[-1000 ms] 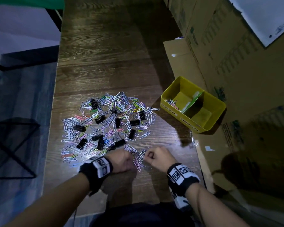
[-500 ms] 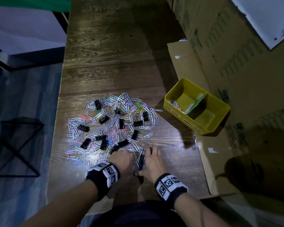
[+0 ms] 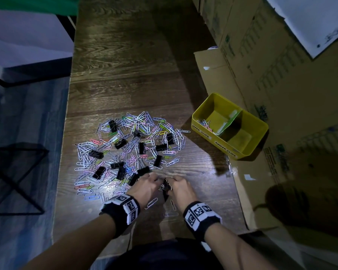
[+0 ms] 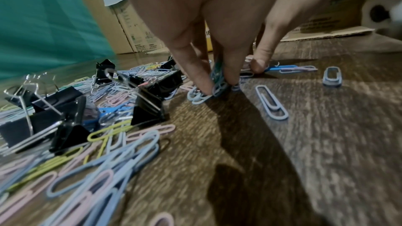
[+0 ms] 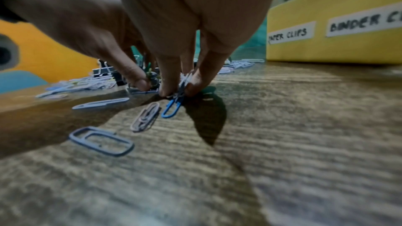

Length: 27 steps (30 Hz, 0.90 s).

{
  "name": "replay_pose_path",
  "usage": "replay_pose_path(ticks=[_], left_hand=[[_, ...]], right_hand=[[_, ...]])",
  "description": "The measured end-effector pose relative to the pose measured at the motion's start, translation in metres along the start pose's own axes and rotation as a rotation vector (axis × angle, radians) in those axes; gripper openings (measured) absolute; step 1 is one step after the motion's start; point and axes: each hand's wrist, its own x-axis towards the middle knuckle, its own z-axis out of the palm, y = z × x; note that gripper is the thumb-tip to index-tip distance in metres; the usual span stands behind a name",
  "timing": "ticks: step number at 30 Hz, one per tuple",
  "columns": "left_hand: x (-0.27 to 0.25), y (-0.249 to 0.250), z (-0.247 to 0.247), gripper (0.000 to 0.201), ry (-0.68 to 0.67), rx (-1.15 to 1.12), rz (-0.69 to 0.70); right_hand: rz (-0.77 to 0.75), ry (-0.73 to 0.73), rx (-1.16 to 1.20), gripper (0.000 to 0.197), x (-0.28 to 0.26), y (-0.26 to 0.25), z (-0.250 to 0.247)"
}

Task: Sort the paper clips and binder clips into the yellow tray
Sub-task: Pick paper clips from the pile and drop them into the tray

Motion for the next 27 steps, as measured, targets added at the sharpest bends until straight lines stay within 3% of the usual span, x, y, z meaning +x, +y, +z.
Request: replay_pose_path(ticks=[2, 6, 13, 20, 27], left_hand=[[0.000, -0.005, 0.003, 0.045, 0.021, -0.041, 0.015], [0.002, -0.010, -0.008, 0.037, 0.074, -0.215, -0.016], [-0.001, -0.026, -0.031, 0.030, 0.119, -0.490, -0.125], [0.001, -0.048, -0.042, 0.028, -0.070, -1.154, -0.359], [0.019, -0.047, -0.111, 0.022, -0.104, -1.372, -0.168]], right_hand=[[0.027, -0.002, 0.095, 0.039, 0.003, 0.003, -0.002], [0.224, -0.016, 0.354, 0.035, 0.008, 0.011, -0.009], [0.279, 0.018, 0.795, 0.032, 0.009, 0.027, -0.019], [0.255, 0.114, 1.038, 0.032, 0.004, 0.036, -0.031], [0.239, 0.283, 1.239, 0.034, -0.005, 0.034, -0.074]])
